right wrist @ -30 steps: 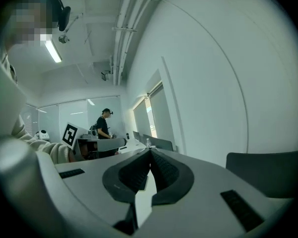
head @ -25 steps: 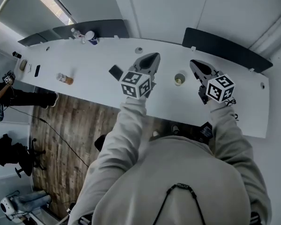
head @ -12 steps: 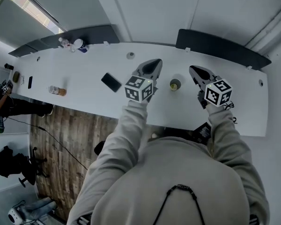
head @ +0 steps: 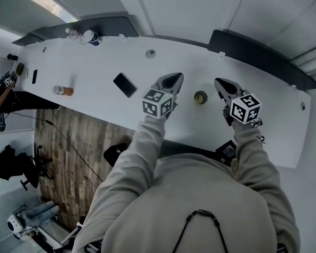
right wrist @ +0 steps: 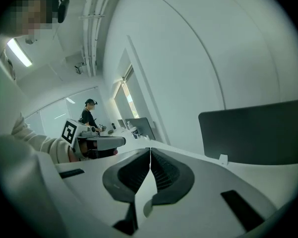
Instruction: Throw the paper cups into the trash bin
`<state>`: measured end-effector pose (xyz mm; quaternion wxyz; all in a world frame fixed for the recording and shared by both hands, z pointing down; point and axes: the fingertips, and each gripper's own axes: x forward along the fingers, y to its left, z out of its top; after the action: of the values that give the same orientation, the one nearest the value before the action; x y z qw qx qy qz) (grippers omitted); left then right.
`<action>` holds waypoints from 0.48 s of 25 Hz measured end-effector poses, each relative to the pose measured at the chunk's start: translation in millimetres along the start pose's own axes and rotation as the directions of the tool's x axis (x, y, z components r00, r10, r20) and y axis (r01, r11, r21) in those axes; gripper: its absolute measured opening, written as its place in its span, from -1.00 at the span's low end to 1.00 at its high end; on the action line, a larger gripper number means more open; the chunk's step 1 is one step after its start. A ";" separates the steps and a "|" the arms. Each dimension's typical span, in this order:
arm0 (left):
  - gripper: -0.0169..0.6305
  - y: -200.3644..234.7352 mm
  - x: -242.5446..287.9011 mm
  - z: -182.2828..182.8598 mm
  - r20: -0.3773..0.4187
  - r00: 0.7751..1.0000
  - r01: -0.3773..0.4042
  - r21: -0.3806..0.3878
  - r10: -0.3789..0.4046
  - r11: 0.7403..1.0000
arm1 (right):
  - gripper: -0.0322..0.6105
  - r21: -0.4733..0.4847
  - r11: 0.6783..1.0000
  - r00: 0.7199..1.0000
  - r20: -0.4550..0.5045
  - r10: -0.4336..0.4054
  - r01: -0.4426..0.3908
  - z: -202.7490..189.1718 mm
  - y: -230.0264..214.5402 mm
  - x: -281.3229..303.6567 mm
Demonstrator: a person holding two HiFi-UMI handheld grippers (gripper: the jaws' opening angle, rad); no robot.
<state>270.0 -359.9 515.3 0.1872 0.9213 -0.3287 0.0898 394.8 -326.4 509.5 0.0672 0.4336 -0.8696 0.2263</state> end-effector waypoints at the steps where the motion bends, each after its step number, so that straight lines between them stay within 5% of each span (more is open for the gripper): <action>1: -0.95 3.9 2.2 -6.2 -0.013 1.000 0.002 -0.009 -0.002 1.000 | -0.84 0.009 1.000 1.000 -0.010 -0.004 0.004 -6.4 -1.3 3.7; 12: -0.95 18.0 22.0 -61.4 -0.107 0.992 0.064 -0.073 -0.072 0.995 | -0.83 0.107 0.993 0.989 -0.147 -0.036 0.052 -77.9 -15.3 28.2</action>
<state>272.8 -360.5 582.9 0.2400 0.9186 -0.2892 0.1224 383.3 -319.6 592.7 0.1109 0.4380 -0.8388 0.3036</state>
